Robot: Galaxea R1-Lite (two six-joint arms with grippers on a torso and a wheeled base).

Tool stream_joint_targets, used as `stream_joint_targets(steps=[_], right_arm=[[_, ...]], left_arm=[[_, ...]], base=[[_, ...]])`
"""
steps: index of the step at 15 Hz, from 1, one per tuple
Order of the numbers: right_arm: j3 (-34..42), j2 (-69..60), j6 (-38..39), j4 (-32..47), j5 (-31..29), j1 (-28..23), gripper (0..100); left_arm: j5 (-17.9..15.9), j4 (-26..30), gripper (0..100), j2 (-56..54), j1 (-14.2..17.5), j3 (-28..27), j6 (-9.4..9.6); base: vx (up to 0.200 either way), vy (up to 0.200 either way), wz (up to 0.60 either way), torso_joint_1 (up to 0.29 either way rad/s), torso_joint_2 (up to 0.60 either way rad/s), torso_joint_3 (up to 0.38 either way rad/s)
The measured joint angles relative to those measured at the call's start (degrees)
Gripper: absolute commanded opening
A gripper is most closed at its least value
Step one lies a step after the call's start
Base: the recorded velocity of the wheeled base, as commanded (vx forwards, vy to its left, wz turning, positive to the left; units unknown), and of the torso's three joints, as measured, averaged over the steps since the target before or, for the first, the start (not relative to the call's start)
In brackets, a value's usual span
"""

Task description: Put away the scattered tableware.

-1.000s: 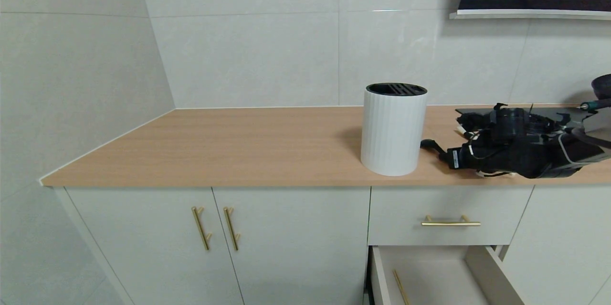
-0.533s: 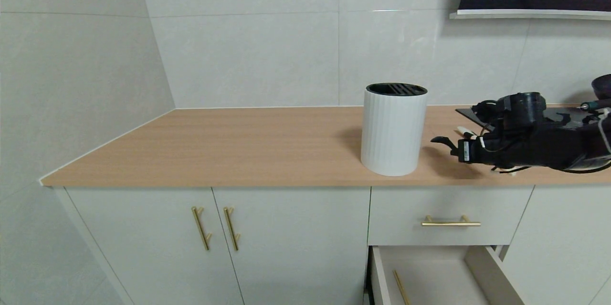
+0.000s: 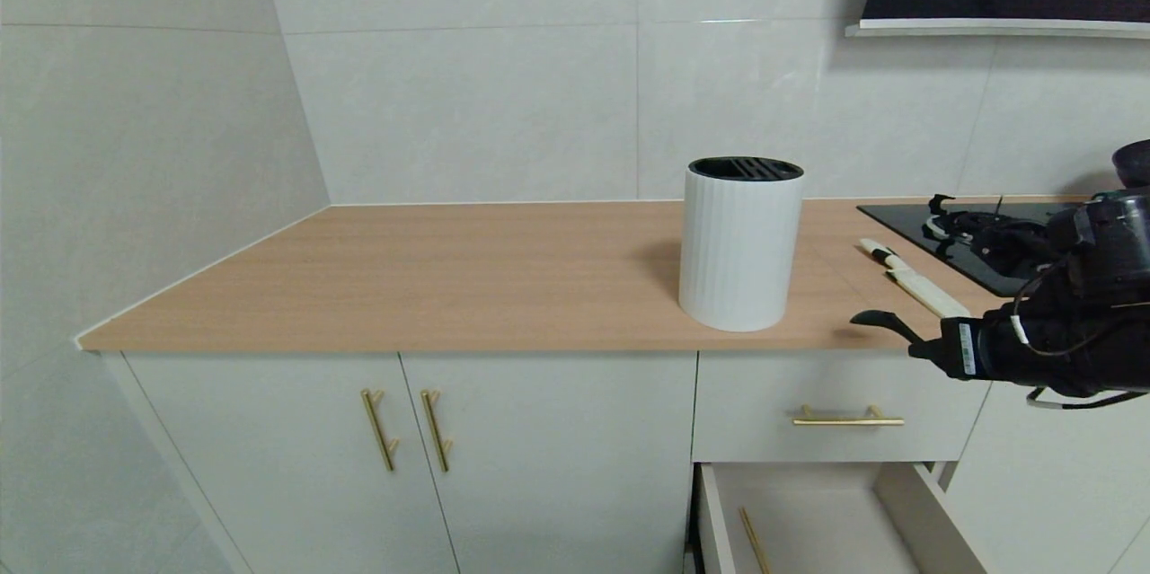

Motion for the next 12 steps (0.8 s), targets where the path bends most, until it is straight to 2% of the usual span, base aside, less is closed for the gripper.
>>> stream_joint_targets(steps=[4,9,12], right_arm=[[5.71,-2.84,0.05,-0.15,-0.02,2.73,0],[7.08,-1.74,-0.01,-0.22,-0.11,3.15,0],[7.23,-1.00,-0.22,-0.22,-0.16,3.19,0]], left_arm=[[-0.02,-0.02,100,0.00,0.00,0.00,-0.02],[-0.02,-0.02,100,0.00,0.00,0.00,0.00],[-0.02,-0.02,100,0.00,0.00,0.00,-0.02]], base=[[0.000,0.000,0.00,0.000,0.00,0.000],[0.000,0.000,0.00,0.000,0.00,0.000],[0.000,0.000,0.00,-0.128,0.31,0.186]])
